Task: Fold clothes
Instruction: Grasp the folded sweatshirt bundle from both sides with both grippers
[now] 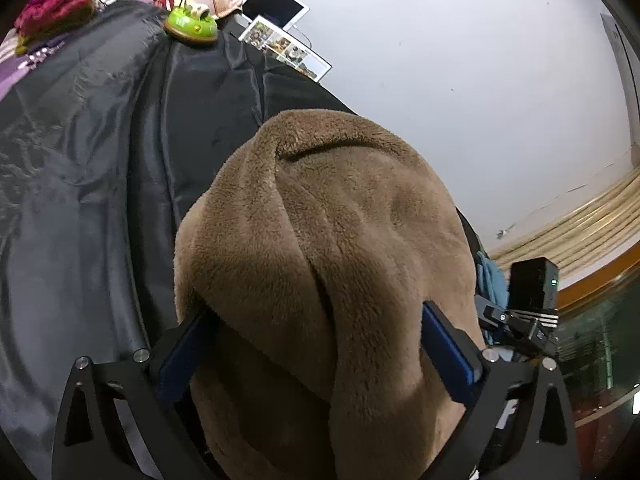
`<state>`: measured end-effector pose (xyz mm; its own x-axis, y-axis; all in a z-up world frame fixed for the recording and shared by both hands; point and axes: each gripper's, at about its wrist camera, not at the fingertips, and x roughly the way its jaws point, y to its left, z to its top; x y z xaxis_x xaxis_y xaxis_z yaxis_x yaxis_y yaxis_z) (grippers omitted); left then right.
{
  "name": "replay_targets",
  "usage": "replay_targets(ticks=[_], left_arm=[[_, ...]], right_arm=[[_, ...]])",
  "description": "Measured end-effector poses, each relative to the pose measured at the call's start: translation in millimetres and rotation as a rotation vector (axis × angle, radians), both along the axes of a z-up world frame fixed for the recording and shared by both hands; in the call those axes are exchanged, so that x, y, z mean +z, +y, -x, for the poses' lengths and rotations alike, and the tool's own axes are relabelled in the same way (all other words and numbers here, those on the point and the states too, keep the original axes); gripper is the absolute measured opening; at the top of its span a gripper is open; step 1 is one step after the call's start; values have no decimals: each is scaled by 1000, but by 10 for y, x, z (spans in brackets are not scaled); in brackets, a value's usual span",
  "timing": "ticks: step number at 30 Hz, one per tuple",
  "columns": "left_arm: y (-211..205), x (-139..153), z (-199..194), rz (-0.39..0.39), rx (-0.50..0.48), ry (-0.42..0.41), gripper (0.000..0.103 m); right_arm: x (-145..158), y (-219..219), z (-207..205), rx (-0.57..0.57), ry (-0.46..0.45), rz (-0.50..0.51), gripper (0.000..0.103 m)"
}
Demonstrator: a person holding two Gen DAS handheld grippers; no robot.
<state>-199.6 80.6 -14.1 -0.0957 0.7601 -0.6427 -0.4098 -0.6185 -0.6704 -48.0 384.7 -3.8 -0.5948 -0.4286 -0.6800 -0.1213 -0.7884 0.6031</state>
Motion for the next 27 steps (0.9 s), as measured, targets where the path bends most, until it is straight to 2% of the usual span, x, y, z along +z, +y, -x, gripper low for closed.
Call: replay_targets(ticks=[9, 14, 19, 23, 25, 26, 27], left_arm=[[82, -79, 127, -44, -65, -55, 102], [108, -72, 136, -58, -97, -71, 102], [223, -43, 130, -63, -153, -73, 102], [356, -18, 71, -29, -180, -69, 102], [417, -1, 28, -8, -197, -63, 97], [430, 6, 15, -3, -199, -62, 90], [438, 11, 4, 0, -199, -62, 83]], right_arm=[[-104, -8, 182, 53, -6, 76, 102], [-223, -50, 305, 95, -28, 175, 102], [-243, -189, 423, 143, -23, 171, 102], [-243, -278, 501, 172, -12, 144, 102], [-244, -302, 501, 176, 3, 130, 102], [-245, -312, 494, 175, 12, 122, 100], [-237, -319, 475, 172, 27, 112, 93]])
